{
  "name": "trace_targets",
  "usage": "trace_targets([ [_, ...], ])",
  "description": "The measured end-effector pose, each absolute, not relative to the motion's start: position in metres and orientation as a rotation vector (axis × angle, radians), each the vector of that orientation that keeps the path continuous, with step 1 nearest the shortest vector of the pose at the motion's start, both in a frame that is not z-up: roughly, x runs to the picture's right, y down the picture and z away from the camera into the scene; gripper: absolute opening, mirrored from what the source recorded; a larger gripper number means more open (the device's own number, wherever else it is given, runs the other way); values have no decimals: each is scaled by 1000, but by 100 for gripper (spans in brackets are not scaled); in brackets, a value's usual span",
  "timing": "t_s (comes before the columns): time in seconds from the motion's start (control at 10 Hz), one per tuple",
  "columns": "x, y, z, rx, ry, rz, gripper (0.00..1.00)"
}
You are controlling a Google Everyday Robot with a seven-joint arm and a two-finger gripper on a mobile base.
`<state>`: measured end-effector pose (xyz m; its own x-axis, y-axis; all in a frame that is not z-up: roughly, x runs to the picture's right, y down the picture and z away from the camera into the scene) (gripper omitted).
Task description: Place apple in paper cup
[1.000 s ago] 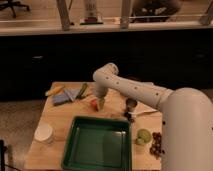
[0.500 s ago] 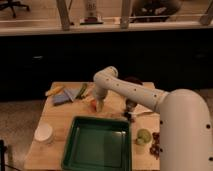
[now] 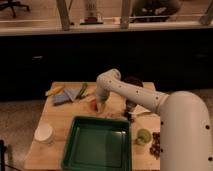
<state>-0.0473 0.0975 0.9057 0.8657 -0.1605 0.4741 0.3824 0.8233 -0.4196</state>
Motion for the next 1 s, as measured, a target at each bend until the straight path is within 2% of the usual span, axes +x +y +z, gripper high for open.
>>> trace_targets([
  [0.1, -46, 98, 908, -531, -440, -298, 74],
  [0.2, -46, 98, 911, -532, -441, -298, 62],
  [0.7, -52, 98, 916, -532, -446, -307, 14],
  [0.9, -52, 92, 910, -520, -445, -309, 0],
  [1.0, -52, 90, 907, -513, -445, -311, 0],
])
